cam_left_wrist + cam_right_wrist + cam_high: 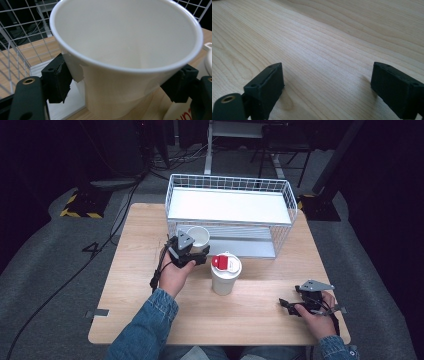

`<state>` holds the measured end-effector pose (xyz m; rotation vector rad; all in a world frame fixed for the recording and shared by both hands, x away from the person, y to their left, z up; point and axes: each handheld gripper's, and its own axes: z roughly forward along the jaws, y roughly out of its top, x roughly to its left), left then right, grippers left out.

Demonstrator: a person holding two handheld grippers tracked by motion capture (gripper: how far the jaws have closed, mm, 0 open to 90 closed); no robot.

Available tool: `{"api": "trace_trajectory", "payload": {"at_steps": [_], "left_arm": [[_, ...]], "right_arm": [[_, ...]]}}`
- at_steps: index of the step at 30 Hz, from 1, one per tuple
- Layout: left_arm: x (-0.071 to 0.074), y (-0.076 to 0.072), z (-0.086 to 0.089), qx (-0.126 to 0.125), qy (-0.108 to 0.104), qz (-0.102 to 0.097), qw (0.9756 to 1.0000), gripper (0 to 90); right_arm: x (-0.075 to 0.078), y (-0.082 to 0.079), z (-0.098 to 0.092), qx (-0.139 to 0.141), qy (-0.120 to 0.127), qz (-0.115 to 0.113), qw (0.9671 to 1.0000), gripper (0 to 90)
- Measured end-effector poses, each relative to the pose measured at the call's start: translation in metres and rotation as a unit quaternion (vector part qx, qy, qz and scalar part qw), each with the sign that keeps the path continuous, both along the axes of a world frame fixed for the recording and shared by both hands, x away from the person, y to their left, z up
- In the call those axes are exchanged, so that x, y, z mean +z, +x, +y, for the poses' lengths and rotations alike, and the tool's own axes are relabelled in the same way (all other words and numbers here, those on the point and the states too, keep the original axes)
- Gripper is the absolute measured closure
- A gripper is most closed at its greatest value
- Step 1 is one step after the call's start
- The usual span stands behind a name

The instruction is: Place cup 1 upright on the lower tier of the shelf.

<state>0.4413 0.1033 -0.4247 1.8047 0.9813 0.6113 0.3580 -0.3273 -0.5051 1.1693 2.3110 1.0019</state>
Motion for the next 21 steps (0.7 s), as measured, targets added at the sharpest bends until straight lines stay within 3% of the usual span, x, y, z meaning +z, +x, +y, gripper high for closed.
{"api": "trace_trajectory", "payload": {"at_steps": [3,6,16,21], "left_arm": [[-0.006,0.007,-0.002,-0.004,0.001,0.004,1.0000,21.4],[-0.011,0.015,-0.008,-0.005,0.016,-0.003,0.9999,21.4],[-0.020,0.026,-0.023,0.005,0.020,-0.014,0.9997,21.4],[-0.029,0.035,-0.028,0.019,0.011,-0.020,0.9996,21.4]], "right_arm": [[0.000,0.000,0.000,0.000,0.000,0.000,1.0000,11.4],[0.000,0.000,0.000,0.000,0.000,0.000,1.0000,11.4],[0.000,0.000,0.000,0.000,0.000,0.000,1.0000,11.3],[0.000,0.000,0.000,0.000,0.000,0.000,1.0000,11.4]]}}
